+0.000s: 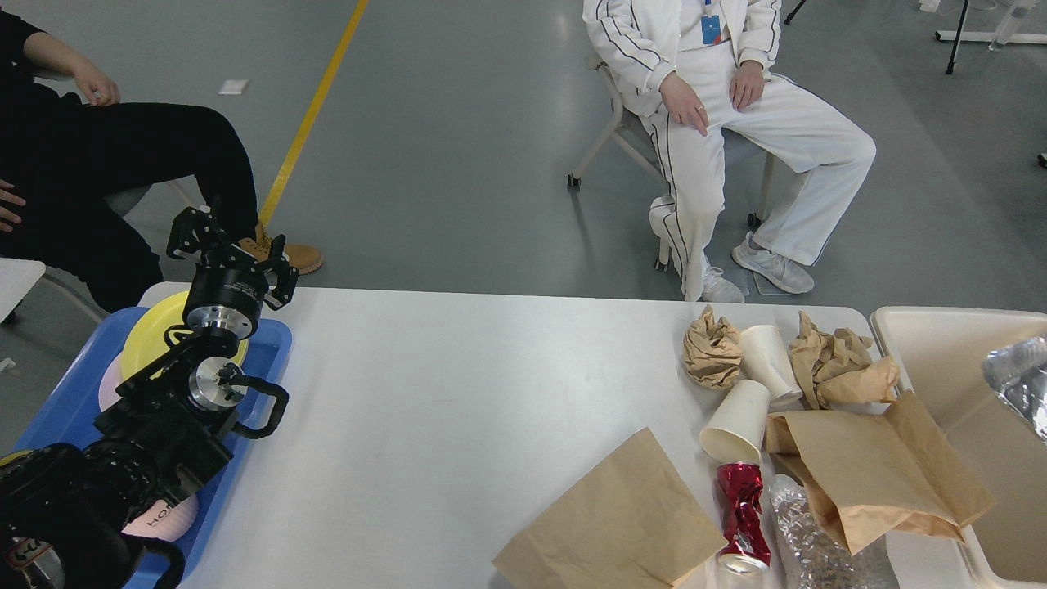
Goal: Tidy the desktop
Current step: 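Bring the right gripper back over the brown paper bag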
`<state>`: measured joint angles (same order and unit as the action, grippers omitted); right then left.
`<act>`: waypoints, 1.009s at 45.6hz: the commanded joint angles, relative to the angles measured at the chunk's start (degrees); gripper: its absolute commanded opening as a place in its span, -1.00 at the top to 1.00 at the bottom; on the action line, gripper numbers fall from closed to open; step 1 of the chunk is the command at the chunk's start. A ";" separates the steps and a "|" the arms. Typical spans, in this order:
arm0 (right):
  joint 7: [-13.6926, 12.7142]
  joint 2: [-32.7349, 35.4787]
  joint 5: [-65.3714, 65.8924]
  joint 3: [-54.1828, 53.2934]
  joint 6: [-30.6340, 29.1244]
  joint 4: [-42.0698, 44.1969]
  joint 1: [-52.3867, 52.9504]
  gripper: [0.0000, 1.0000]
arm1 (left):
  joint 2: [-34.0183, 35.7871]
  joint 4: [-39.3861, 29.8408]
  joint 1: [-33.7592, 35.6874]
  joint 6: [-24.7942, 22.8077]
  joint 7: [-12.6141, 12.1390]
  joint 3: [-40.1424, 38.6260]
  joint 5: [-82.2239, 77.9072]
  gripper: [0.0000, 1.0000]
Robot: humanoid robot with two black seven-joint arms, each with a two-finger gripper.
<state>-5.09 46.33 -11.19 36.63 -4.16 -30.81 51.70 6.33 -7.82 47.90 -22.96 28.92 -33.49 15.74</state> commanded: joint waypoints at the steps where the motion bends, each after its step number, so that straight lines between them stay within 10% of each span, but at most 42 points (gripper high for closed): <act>1: 0.34 -1.42 -0.32 -0.59 -0.23 5.94 -3.54 -1.00 | 0.00 0.00 0.00 0.02 0.00 0.00 -0.01 -0.93; 19: 0.52 -3.18 0.64 0.29 -1.03 2.08 0.58 -1.00 | 0.00 0.00 0.00 0.02 0.00 0.00 -0.01 -0.93; 35: -0.27 -12.04 20.86 16.36 -1.55 -15.49 33.97 -1.00 | 0.00 0.00 0.00 -0.07 0.00 0.00 -0.01 -0.93; 46: -0.10 -21.27 20.86 26.13 -16.13 -32.46 56.30 -1.00 | 0.00 0.00 0.00 0.02 0.00 0.00 -0.01 -0.93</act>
<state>-5.30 28.96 9.66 60.95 -12.46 -56.56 98.07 6.33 -7.82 47.90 -22.96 28.92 -33.49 15.73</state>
